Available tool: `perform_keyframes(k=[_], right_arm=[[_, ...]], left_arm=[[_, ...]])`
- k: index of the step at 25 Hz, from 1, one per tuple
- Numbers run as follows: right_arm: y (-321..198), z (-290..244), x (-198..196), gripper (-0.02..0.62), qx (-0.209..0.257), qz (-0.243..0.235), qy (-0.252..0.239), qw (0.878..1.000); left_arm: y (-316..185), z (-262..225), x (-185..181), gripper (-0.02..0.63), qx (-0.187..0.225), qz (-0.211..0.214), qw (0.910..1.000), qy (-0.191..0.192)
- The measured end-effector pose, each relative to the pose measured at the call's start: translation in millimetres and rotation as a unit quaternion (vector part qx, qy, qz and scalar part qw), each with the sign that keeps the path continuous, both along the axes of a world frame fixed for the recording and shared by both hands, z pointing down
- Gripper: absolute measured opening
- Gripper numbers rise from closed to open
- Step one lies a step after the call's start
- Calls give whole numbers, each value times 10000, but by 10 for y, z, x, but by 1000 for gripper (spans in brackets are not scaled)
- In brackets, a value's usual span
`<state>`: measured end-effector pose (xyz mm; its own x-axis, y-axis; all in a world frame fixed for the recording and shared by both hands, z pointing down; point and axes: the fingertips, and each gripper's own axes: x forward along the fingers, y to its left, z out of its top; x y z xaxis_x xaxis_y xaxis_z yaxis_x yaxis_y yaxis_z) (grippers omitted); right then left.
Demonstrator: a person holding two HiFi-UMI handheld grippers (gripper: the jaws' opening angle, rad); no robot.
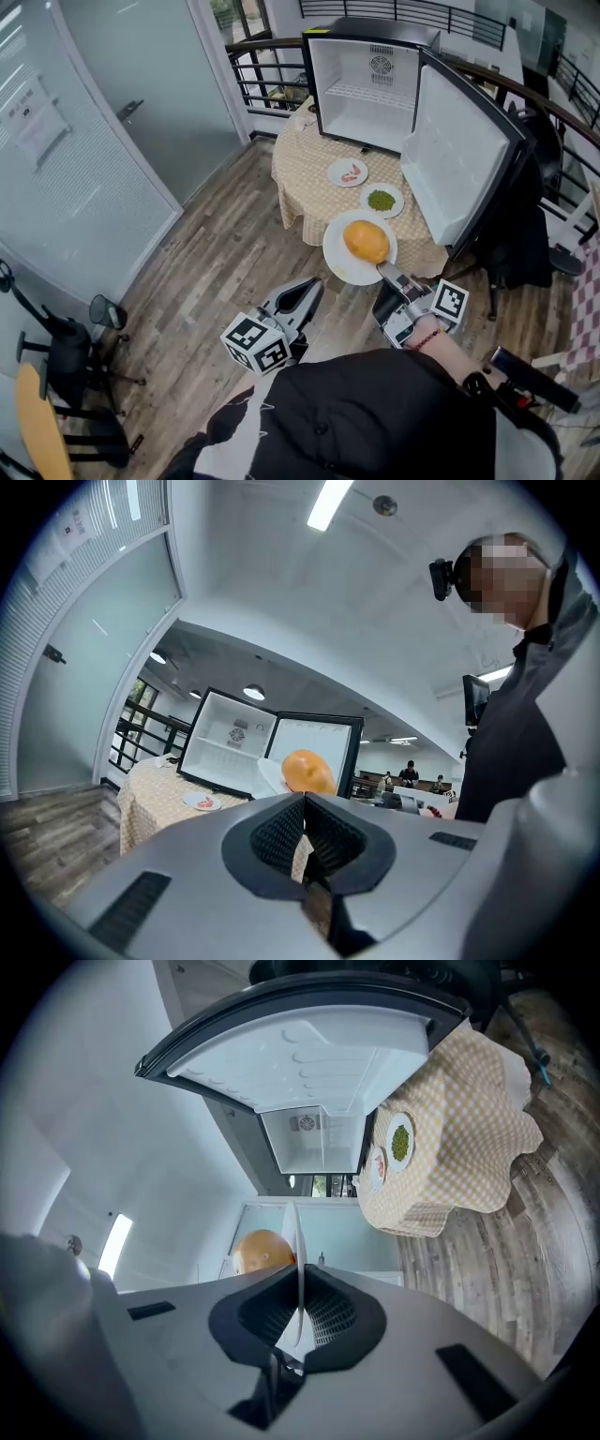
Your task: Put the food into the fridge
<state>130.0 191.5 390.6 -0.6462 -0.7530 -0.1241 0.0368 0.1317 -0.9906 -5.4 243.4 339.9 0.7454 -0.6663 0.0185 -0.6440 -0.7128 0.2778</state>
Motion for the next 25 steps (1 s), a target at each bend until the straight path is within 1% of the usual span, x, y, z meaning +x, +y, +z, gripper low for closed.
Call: perform_keyframes(k=[6,11,15,21,25], right_arm=[[-338,106,35,21,-185,91,96,9997],[-527,177,-9,21,-260,118,131,9995],[-636,242,-63,21,-378,157,129,9991],[-777,386,-185,21,-564,302,129,9979],[-914,448,-325,21,-624,580,188,9962]], left_arm=[[-355,28,-16,14,-60,-32,10000,33],[-539,47,-152,14,-40,-128,9999,51],[-680,61,-275,14,-72,-203,9997,145],[-909,171,-422,14,-190,-70,9996,179],[-1122,242,-561,14,-284,277,9990,217]])
